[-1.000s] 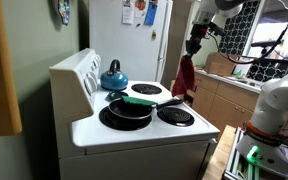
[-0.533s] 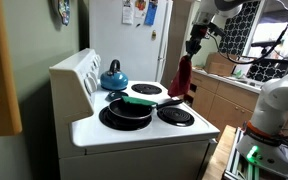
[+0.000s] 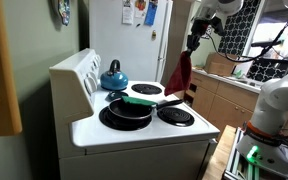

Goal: Unfold the red towel on the stove

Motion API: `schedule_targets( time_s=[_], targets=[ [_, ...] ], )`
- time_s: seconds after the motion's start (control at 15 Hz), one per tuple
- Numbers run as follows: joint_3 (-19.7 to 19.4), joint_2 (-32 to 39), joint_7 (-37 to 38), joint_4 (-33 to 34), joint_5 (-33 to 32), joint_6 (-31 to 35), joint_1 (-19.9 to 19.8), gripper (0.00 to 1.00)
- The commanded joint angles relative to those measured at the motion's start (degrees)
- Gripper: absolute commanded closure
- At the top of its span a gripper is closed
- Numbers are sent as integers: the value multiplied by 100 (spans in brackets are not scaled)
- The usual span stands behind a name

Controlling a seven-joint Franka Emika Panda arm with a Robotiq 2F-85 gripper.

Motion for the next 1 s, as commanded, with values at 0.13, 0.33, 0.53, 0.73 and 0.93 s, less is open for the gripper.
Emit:
schedule_targets(
  time_s=[0.13, 0.33, 0.53, 0.73, 0.93],
  targets=[
    [-466, 587, -398, 63, 396, -114, -155, 99],
    [-536, 930, -427, 61, 332, 29, -309, 99],
    [-532, 1275, -421, 97, 308, 217, -401, 99],
    [-388, 1271, -287, 189, 171, 0, -362, 99],
    [-166, 939, -116, 239, 29, -473, -279, 99]
  ],
)
